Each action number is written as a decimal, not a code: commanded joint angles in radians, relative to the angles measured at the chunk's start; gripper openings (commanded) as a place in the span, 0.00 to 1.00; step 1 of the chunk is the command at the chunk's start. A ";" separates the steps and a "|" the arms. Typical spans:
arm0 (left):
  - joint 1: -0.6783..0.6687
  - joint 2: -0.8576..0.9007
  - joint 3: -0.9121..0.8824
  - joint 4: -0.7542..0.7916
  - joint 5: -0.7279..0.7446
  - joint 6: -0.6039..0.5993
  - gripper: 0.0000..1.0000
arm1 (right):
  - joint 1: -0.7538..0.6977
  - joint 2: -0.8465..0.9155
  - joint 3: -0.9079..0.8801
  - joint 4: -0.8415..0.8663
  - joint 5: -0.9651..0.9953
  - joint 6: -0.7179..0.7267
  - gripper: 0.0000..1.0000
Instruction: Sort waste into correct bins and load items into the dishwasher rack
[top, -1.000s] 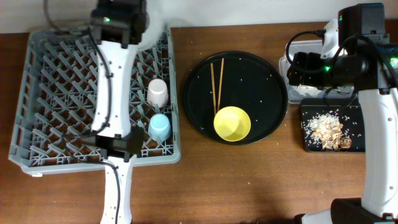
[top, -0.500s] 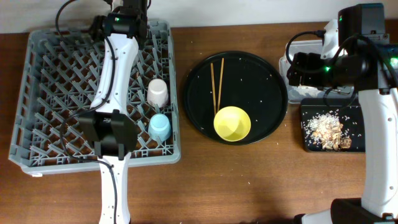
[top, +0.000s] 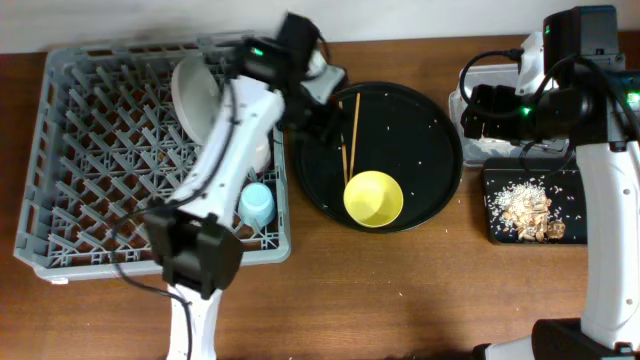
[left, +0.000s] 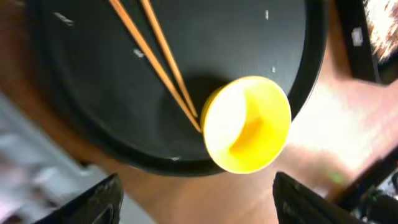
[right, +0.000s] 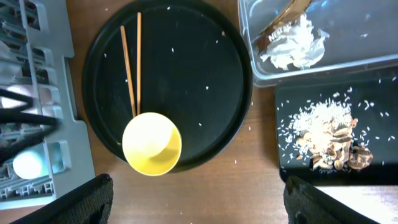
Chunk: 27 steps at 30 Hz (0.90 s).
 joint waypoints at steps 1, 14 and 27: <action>-0.085 0.006 -0.259 0.204 -0.001 -0.107 0.68 | -0.003 0.001 -0.013 0.000 0.011 0.003 0.89; -0.145 0.057 -0.106 0.135 -0.205 -0.108 0.00 | -0.003 0.005 -0.037 -0.012 -0.021 0.003 0.88; 0.059 0.406 0.486 0.543 -1.545 0.163 0.00 | -0.003 0.005 -0.037 -0.033 -0.021 0.003 0.93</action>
